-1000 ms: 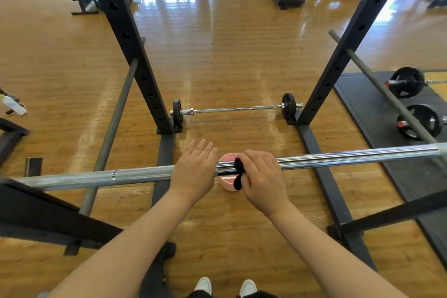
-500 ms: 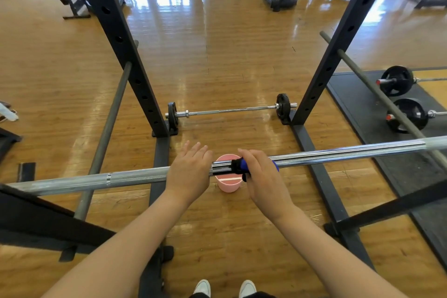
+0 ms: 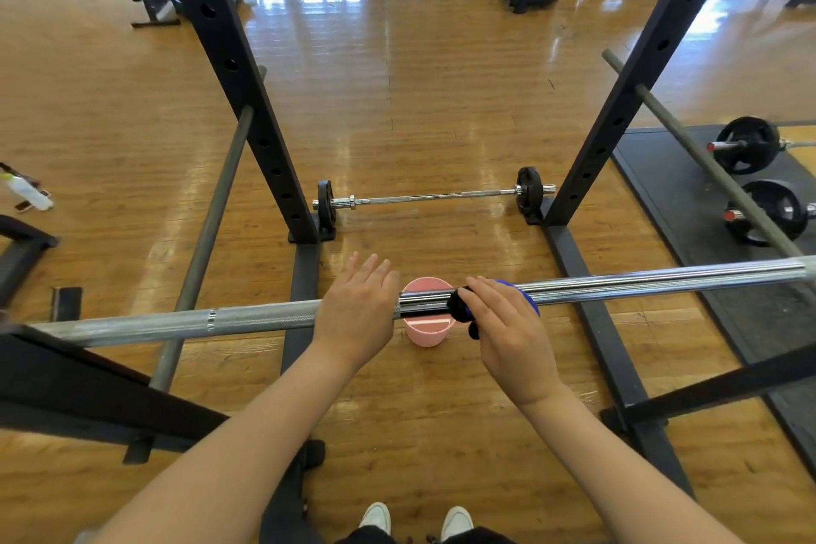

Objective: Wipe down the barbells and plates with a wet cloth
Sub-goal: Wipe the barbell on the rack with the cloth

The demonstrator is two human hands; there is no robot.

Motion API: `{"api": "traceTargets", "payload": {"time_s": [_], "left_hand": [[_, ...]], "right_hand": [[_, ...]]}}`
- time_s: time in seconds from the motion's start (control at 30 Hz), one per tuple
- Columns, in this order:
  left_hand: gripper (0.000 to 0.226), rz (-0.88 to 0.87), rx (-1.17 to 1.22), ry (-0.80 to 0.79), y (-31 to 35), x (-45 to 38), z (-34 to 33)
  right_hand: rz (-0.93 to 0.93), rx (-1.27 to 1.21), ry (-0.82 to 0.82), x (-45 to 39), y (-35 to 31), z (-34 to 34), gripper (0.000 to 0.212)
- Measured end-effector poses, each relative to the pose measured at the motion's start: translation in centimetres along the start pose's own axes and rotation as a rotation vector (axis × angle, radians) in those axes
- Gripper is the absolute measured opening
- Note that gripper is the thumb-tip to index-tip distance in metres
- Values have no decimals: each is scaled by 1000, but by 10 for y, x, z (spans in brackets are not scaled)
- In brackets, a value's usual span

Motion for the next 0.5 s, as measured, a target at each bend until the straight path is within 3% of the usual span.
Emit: {"api": "traceTargets", "payload": {"time_s": [0.1, 0.23, 0.4, 0.5], "left_hand": [[41, 3, 0, -17, 0, 0, 1], [42, 16, -3, -63, 1, 0, 2], [45, 20, -24, -72, 2, -2, 2], [55, 51, -73, -123, 1, -2, 2]], "right_hand": [[-24, 46, -27, -11, -15, -9, 29], [-21, 88, -152, -11, -29, -38, 55], [-18, 77, -71, -6, -17, -22, 32], [-54, 84, -28, -1, -3, -8, 45]]}}
Point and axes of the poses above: each hand's wrist, its own x-axis away from the middle knuckle, its own z-axis out of the back of the hand, y = z × x, the point moved 4 cm from there along -x, towards the middle knuckle, and after that the axes turned 8 degrees about -x, right-handed, at the moved point
